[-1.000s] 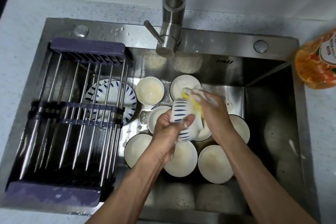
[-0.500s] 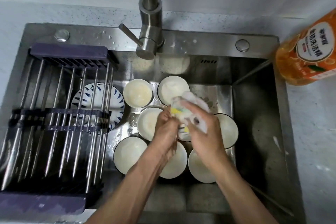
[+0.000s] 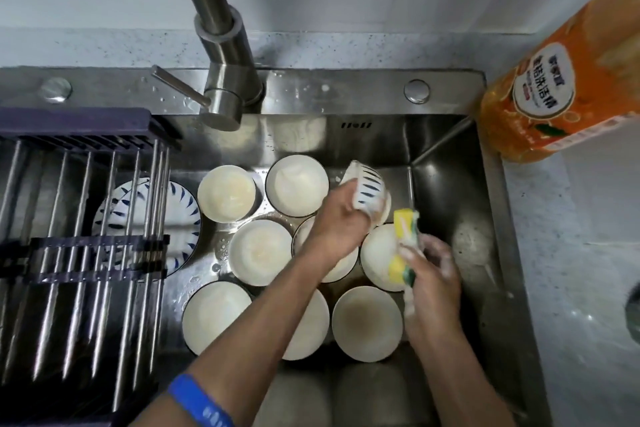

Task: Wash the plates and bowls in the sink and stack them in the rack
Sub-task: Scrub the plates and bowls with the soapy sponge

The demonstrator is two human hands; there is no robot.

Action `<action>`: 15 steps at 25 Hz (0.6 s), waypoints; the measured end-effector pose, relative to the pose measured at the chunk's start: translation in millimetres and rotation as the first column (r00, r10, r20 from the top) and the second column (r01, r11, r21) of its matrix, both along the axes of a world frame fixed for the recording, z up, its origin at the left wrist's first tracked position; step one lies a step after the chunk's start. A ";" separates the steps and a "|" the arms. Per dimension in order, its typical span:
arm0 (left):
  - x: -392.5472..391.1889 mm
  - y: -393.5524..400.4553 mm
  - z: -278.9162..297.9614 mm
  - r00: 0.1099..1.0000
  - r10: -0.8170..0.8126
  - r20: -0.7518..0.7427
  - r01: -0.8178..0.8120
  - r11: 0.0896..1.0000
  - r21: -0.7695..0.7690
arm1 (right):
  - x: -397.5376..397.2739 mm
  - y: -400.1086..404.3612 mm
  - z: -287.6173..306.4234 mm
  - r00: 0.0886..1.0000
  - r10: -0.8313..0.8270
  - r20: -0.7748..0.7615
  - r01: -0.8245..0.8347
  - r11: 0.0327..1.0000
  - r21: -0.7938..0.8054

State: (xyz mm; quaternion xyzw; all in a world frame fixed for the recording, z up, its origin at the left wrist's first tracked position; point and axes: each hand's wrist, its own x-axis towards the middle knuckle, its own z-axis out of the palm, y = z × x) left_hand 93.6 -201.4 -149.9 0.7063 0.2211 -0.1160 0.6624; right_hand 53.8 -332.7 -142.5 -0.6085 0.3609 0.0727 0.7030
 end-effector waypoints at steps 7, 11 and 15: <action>25.4 -17.9 -41.7 0.674 -0.653 -0.345 0.558 0.143 0.818 | 2.1 -21.5 25.4 0.970 0.227 0.090 -0.211 0.965 -0.158; 18.7 -6.5 -28.3 0.758 -0.637 -0.143 0.451 0.353 0.820 | 26.9 -2.6 45.4 0.825 0.560 0.070 -0.466 0.746 -0.475; -7.3 20.8 -9.5 0.740 -0.666 -0.091 0.399 0.326 0.857 | 84.8 57.9 74.5 0.565 0.801 0.197 -0.396 0.473 -0.787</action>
